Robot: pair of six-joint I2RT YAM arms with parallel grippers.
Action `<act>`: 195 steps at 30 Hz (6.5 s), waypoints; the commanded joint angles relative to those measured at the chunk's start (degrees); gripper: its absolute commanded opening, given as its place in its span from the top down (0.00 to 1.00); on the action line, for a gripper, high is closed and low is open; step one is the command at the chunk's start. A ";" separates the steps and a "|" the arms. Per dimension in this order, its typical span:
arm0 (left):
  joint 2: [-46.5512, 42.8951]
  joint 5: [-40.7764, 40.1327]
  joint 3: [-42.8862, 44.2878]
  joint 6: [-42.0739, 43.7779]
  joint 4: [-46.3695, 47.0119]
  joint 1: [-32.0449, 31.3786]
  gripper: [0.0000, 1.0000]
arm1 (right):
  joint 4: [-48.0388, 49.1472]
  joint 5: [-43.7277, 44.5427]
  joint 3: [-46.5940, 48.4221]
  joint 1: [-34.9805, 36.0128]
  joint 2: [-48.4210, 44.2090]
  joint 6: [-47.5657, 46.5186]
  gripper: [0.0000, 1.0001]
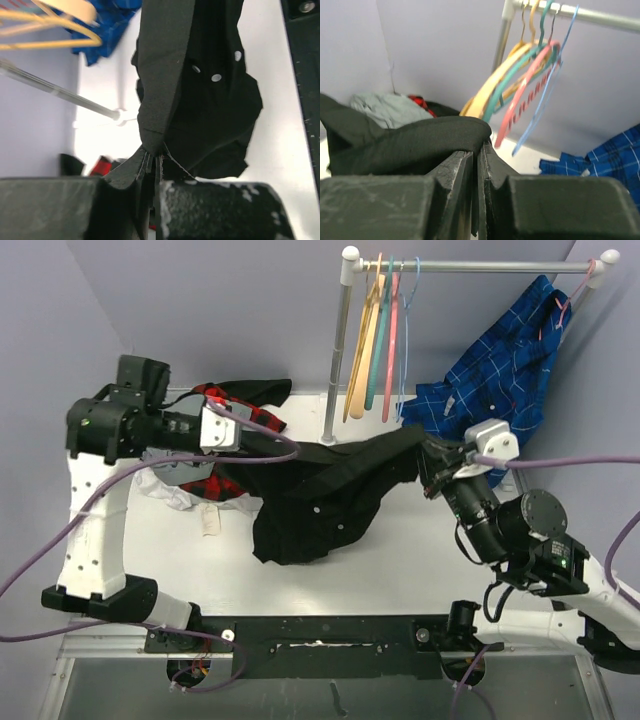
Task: Place the shirt on the hanger
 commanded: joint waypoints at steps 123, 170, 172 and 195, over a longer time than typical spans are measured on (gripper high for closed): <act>10.02 -29.57 -54.07 -65.82 75.66 -13.77 1.00 | 3.08 -8.49 14.31 -33.31 18.12 9.81 0.04; 5.95 -29.94 -57.23 -63.53 75.96 -13.68 1.00 | 2.10 -37.43 21.64 -54.00 36.81 33.23 0.05; 5.86 -29.90 -57.33 -63.53 75.92 -13.68 1.00 | 2.87 -38.99 21.23 -53.96 36.73 34.20 0.06; 4.63 -29.93 -58.03 -63.22 76.13 -13.68 1.00 | 6.87 -39.35 22.25 -53.38 43.19 37.26 0.11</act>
